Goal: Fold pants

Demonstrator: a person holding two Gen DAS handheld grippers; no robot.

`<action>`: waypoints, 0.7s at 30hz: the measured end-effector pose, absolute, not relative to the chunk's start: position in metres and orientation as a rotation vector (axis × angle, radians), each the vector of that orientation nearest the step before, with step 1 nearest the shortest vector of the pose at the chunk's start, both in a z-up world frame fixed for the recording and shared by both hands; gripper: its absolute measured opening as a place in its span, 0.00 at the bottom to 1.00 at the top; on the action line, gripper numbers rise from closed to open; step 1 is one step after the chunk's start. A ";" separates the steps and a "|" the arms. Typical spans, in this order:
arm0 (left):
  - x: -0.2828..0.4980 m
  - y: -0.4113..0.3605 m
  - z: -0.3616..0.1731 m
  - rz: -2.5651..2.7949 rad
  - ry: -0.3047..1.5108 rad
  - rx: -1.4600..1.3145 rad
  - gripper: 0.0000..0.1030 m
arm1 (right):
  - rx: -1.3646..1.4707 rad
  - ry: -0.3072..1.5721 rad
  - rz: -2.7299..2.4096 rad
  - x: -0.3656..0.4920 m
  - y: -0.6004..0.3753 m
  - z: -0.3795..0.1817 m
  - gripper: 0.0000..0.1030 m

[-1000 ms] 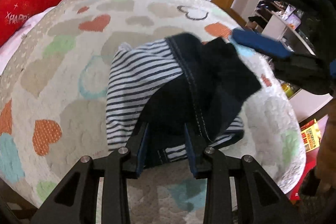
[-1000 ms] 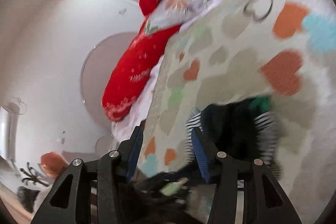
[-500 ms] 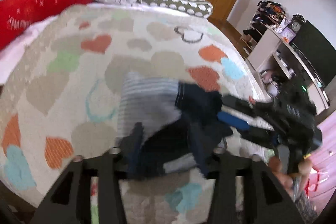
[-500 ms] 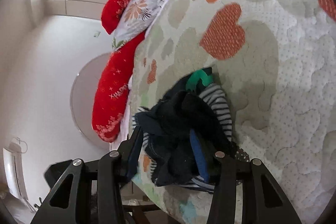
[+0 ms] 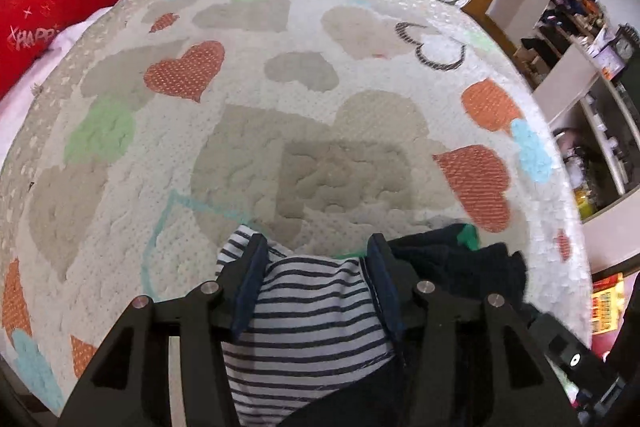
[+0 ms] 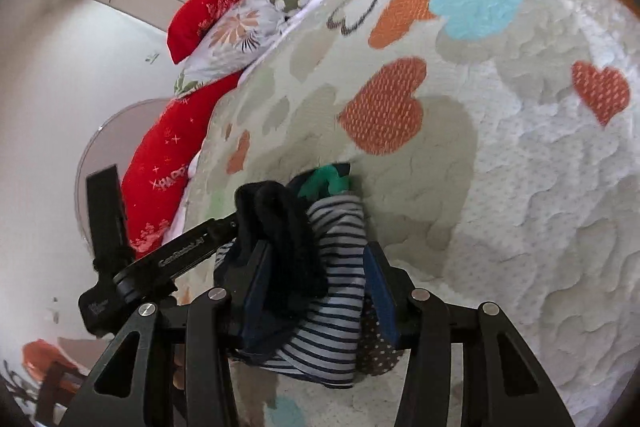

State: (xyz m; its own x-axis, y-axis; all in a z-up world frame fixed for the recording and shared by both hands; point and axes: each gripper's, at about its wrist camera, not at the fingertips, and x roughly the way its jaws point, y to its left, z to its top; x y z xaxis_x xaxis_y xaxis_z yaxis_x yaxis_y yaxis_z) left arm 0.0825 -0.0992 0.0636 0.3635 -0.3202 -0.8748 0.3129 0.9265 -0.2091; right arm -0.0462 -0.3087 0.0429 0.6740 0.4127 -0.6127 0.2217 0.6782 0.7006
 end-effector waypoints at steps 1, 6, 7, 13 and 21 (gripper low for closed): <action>0.079 -0.093 0.070 -0.425 1.122 -0.035 0.49 | 0.827 0.829 0.113 -0.050 -0.309 0.050 0.50; 0.046 -0.059 0.098 -0.422 1.042 -0.110 0.49 | 0.758 0.699 0.171 -0.060 -0.301 0.101 0.50; 0.034 -0.050 0.099 -0.395 1.016 -0.104 0.50 | 0.765 0.690 0.201 -0.058 -0.298 0.106 0.50; 0.000 -0.038 0.070 -0.352 1.020 -0.066 0.50 | 0.907 0.786 0.378 -0.013 -0.280 0.092 0.52; -0.009 -0.042 0.054 -0.362 1.045 -0.041 0.50 | 0.868 0.870 0.083 -0.024 -0.296 0.052 0.53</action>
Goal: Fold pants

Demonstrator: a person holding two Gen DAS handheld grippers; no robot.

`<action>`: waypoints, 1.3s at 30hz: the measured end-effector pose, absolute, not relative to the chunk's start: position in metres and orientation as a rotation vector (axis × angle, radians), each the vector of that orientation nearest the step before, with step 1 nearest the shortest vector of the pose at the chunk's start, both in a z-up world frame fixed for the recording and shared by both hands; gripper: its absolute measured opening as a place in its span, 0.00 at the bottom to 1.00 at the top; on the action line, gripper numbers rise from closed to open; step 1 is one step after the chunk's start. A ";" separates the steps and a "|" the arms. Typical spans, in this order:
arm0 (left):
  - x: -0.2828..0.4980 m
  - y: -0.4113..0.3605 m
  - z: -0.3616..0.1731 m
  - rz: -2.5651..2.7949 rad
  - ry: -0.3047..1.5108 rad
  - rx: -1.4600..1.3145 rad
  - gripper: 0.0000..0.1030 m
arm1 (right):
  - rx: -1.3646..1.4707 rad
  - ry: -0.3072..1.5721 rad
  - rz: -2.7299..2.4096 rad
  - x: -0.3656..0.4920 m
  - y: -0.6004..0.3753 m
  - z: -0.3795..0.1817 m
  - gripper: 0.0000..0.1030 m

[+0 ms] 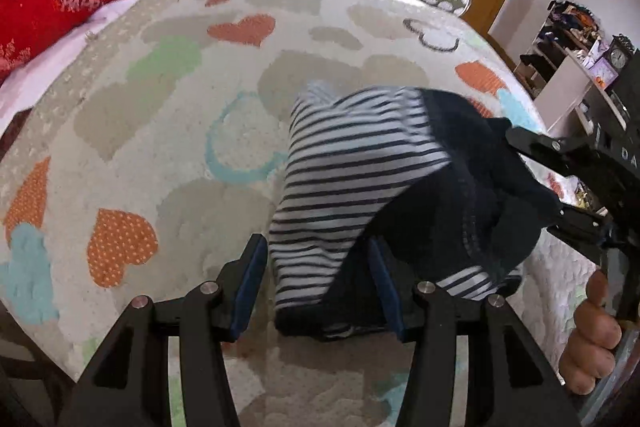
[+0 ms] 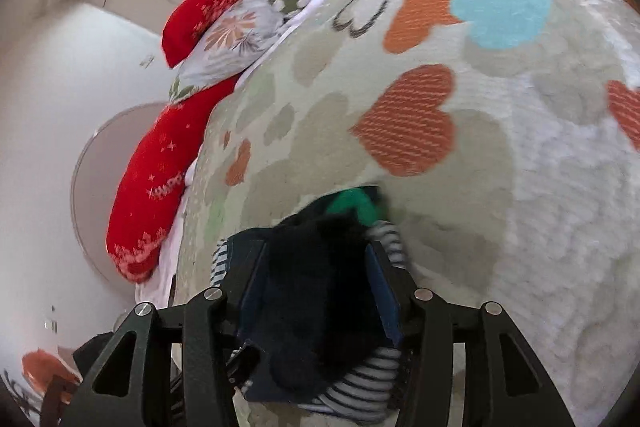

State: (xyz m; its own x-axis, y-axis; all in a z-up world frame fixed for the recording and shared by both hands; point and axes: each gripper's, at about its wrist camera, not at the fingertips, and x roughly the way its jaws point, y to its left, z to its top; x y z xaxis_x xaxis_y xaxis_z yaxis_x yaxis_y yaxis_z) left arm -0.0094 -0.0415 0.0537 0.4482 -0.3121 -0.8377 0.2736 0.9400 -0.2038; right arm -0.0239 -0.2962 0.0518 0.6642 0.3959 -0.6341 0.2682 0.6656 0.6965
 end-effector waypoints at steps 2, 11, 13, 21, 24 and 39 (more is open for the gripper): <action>-0.014 -0.035 0.064 -0.358 1.015 -0.066 0.50 | 0.863 0.842 0.067 -0.033 -0.300 0.062 0.54; -0.024 -0.003 0.077 -0.270 0.999 -0.135 0.53 | 0.470 0.779 -0.035 -0.063 -0.241 0.096 0.54; -0.026 0.002 0.080 -0.255 0.991 -0.139 0.53 | 0.446 0.836 -0.046 -0.062 -0.236 0.080 0.54; -0.033 -0.005 0.090 -0.217 0.956 -0.075 0.62 | 0.564 0.894 -0.067 -0.070 -0.261 0.065 0.60; -0.038 -0.015 0.095 -0.195 0.927 -0.002 0.62 | 0.549 0.819 -0.111 -0.082 -0.267 0.078 0.61; -0.064 -0.050 0.115 -0.232 0.851 0.177 0.63 | 0.514 0.778 -0.160 -0.107 -0.271 0.087 0.62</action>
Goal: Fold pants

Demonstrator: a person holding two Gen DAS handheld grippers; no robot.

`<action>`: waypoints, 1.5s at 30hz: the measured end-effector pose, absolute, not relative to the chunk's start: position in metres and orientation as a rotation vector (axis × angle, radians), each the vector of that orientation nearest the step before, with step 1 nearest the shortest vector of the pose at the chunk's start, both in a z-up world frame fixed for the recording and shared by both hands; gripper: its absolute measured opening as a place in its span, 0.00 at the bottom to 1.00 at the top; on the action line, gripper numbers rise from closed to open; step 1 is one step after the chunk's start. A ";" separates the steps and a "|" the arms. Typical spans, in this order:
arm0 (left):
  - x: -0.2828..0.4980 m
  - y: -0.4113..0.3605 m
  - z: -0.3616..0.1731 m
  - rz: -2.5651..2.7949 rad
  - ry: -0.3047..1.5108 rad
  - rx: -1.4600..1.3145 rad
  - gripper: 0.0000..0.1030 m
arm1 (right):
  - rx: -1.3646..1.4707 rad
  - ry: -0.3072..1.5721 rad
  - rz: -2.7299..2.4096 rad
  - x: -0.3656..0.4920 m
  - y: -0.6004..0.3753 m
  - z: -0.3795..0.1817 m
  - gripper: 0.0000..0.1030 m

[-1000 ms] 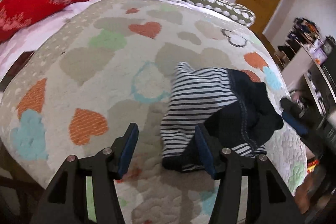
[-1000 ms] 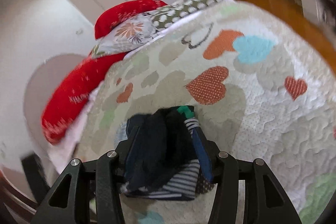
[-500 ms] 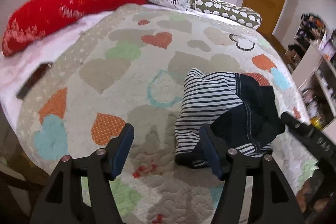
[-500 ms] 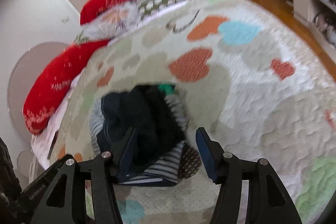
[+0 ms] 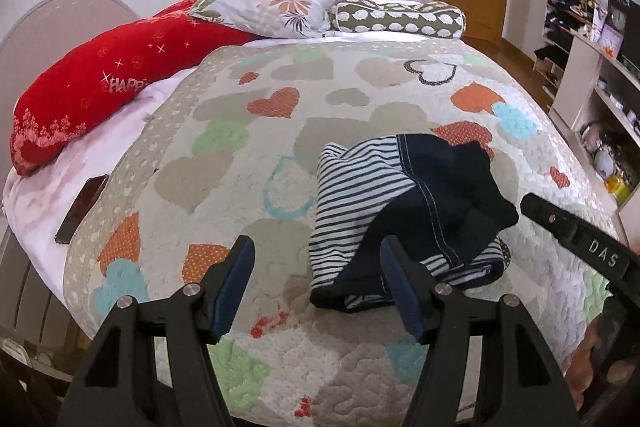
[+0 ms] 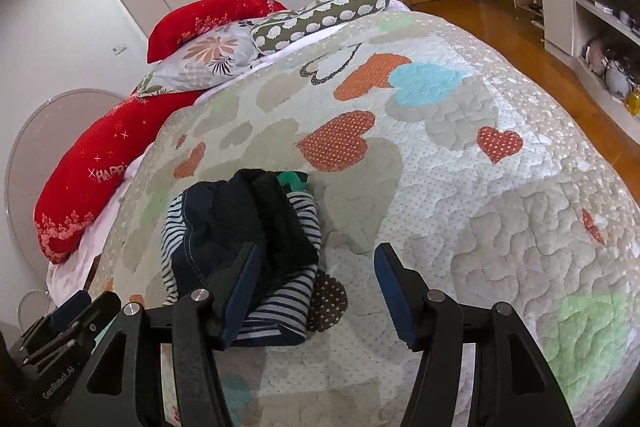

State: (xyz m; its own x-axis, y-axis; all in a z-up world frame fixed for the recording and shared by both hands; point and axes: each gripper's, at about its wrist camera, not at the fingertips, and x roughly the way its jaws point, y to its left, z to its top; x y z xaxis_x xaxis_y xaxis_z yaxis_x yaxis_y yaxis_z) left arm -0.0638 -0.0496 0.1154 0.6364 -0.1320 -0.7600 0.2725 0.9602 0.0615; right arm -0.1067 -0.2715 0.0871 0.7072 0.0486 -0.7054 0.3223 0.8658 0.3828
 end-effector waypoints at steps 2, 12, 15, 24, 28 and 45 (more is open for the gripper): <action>-0.063 -0.051 0.112 -0.237 0.861 0.181 0.63 | 0.516 0.775 -0.162 -0.108 -0.272 0.087 0.62; -0.055 -0.047 0.091 -0.231 0.937 0.163 0.63 | 0.528 0.800 -0.177 -0.106 -0.272 0.079 0.63; -0.050 -0.044 0.083 -0.225 0.972 0.152 0.63 | 0.531 0.813 -0.178 -0.104 -0.272 0.075 0.65; -0.045 -0.040 0.077 -0.229 0.995 0.131 0.63 | 0.547 0.818 -0.171 -0.102 -0.273 0.071 0.65; -0.035 -0.023 0.082 -0.294 1.003 0.016 0.63 | 0.572 0.807 -0.130 -0.099 -0.276 0.074 0.65; 0.046 -0.045 0.029 -0.726 1.188 -0.217 0.75 | 0.829 0.939 0.165 -0.012 -0.295 0.028 0.84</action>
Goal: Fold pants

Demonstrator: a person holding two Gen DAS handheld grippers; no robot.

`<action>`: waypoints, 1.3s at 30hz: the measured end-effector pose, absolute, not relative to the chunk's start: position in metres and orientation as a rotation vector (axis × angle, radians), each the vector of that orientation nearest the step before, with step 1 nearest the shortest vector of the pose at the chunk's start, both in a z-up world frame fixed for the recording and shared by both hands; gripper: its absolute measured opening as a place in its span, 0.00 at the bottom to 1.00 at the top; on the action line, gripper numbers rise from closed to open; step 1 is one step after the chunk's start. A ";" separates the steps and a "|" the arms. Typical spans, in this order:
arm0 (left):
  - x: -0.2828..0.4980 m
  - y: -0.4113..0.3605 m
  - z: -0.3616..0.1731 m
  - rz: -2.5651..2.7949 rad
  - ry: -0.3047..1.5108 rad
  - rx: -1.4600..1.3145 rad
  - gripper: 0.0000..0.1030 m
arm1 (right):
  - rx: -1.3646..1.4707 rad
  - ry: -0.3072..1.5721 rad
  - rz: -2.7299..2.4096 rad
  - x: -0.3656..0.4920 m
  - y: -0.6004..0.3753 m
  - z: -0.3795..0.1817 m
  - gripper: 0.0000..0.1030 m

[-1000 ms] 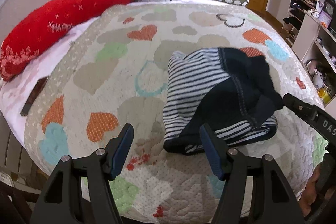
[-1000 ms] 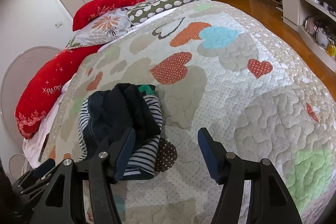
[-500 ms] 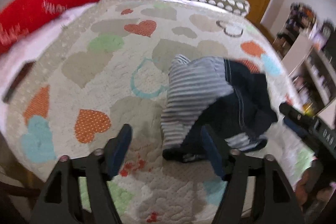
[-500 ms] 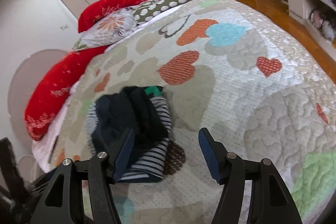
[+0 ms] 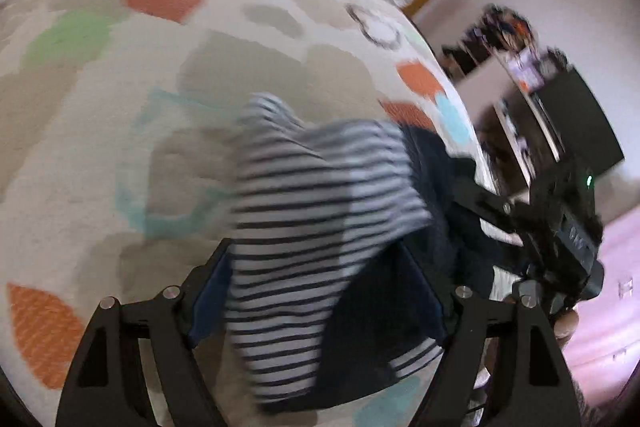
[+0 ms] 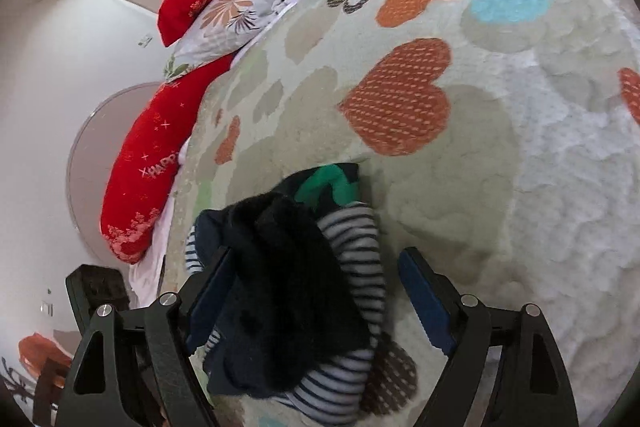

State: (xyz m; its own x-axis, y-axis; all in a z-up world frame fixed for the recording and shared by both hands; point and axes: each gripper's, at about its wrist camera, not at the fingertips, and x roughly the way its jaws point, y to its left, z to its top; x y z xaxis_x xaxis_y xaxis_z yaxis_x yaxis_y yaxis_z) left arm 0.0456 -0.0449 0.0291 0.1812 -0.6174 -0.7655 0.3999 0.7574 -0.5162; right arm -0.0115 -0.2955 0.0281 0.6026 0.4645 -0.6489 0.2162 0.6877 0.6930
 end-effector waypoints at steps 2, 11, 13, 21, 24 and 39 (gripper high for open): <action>0.036 -0.060 0.034 -0.697 1.167 -0.142 0.53 | 0.837 0.951 0.202 -0.010 -0.290 0.027 0.70; 0.042 -0.052 0.059 -0.703 1.141 -0.234 0.26 | 0.818 0.922 0.237 -0.015 -0.291 0.053 0.33; 0.048 -0.053 0.066 -0.705 1.127 -0.235 0.26 | 0.807 0.902 0.245 -0.013 -0.291 0.063 0.32; 0.101 -0.087 0.096 -0.635 1.037 -0.102 0.29 | 0.741 0.836 0.213 0.030 -0.304 0.094 0.32; 0.118 -0.098 0.082 -0.532 1.050 -0.038 0.35 | 0.705 0.843 0.152 0.054 -0.311 0.086 0.39; 0.074 -0.105 0.043 -0.541 1.107 -0.108 0.42 | 0.699 0.875 0.272 0.079 -0.305 0.117 0.47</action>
